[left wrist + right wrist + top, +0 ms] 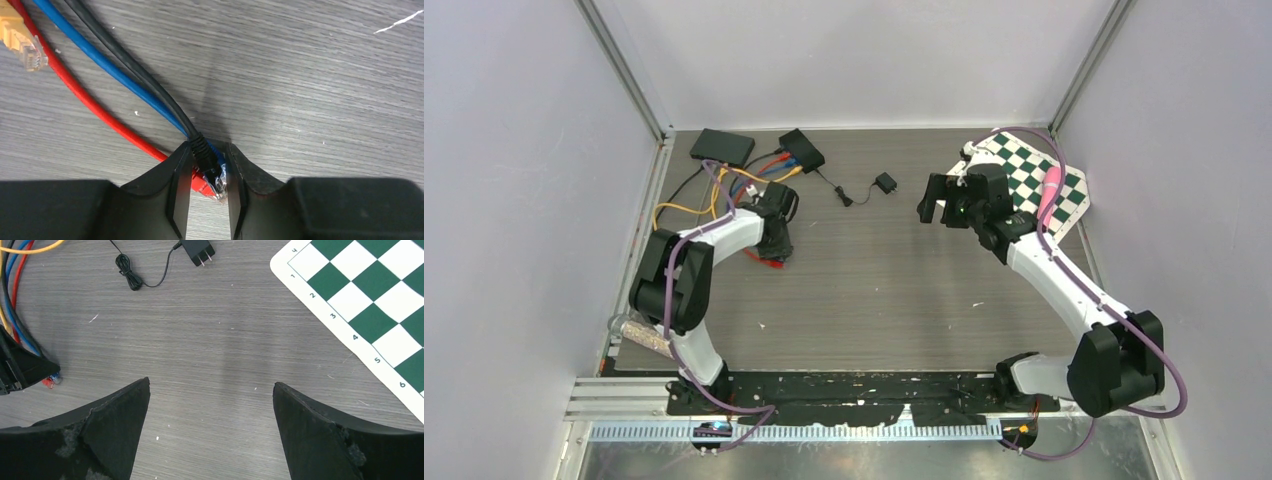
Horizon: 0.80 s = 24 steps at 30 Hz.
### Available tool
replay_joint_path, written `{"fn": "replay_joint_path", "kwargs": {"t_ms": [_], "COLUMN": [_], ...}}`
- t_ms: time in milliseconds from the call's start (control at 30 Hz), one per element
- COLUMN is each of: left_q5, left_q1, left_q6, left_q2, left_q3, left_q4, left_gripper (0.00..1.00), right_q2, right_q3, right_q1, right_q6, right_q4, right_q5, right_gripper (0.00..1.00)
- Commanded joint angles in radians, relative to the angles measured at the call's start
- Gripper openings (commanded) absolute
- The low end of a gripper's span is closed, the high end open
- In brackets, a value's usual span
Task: Pull the plug from the switch port
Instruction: Move the switch port to the center of the board.
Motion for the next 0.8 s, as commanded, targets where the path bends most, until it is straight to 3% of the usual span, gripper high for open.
{"fn": "replay_joint_path", "kwargs": {"t_ms": [0,267,433,500,667,767], "left_q5": [0.022,0.083,0.100,0.127,0.032,-0.050], "left_q1": [-0.028,-0.166,-0.255,-0.283,-0.298,-0.296], "left_q6": [0.038,0.128,0.134,0.136,0.163,0.182], "left_q2": [0.018,0.036,0.016,-0.003,-0.114,-0.199], "left_q3": [0.046,0.088,0.073,0.052,0.002,0.027], "left_q4": [0.005,-0.023,-0.038,-0.031,-0.050,-0.106], "left_gripper": [0.25,0.08,0.11,0.23,0.75,0.93], "right_q2": [0.013,0.040,0.075,0.085,0.105,0.112], "right_q3": [0.014,0.024,0.030,0.032,0.036,0.036], "right_q1": [-0.006,-0.017,-0.022,-0.024,-0.028,-0.029], "right_q6": [0.011,0.010,0.006,0.005,0.004,0.006], "right_q4": [0.008,0.008,0.007,0.008,0.010,0.016], "right_q5": [-0.031,-0.027,-0.035,-0.039,-0.057,-0.069], "right_gripper": [1.00,1.00,0.97,0.97,0.97,0.97]}}
